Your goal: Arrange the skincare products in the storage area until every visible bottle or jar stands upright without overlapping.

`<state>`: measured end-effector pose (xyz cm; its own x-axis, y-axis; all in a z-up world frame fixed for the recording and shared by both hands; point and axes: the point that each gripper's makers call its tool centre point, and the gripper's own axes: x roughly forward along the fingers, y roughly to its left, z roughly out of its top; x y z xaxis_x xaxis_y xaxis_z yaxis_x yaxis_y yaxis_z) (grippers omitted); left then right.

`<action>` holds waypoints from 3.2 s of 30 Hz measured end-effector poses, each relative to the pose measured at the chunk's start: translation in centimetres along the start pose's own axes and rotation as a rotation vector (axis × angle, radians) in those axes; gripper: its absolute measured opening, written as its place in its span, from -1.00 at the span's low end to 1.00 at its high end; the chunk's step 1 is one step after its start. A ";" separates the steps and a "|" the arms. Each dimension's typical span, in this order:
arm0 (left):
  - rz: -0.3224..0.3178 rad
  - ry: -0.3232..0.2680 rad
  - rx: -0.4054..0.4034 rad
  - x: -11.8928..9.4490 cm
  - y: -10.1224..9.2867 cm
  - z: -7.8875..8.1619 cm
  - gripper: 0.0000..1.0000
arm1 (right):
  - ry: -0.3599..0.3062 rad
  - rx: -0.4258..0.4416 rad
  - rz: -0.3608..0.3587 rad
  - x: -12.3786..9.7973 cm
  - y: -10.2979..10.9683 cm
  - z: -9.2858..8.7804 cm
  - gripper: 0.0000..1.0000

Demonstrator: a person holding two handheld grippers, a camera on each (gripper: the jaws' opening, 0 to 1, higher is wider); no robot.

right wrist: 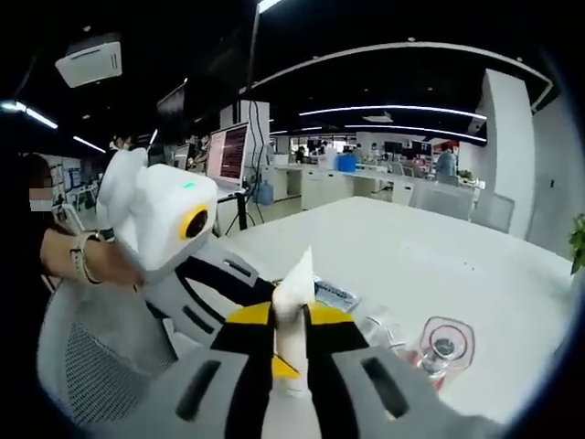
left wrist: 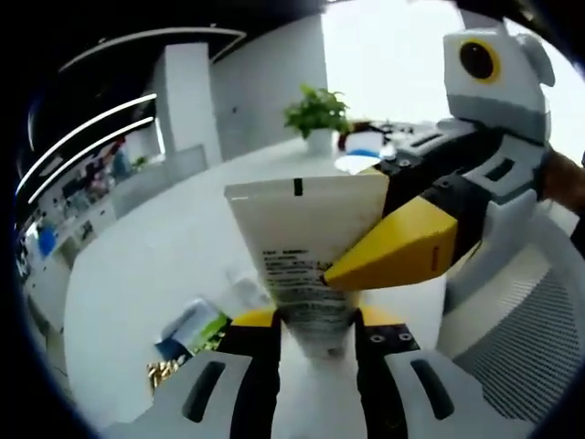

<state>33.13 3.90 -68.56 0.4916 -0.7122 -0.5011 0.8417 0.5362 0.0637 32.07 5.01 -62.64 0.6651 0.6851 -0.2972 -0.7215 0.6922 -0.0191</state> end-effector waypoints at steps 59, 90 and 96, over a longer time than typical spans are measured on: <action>-0.004 0.018 0.043 -1.8 -1.0 1.1 -0.40 | 0.031 0.114 0.049 -1.5 0.6 -0.8 -0.71; -0.081 0.034 0.062 -0.6 -1.3 0.2 -0.67 | 0.059 0.194 0.059 -4.2 -0.7 -2.1 -0.70; -0.101 0.078 0.068 0.1 -1.5 -1.3 -0.65 | 0.096 0.192 0.022 -5.9 -2.0 -3.2 -0.66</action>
<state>31.63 3.66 -69.84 0.3869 -0.7220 -0.5736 0.9005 0.4297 0.0665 28.98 -1.12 -63.86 0.6217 0.6821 -0.3850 -0.6797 0.7141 0.1676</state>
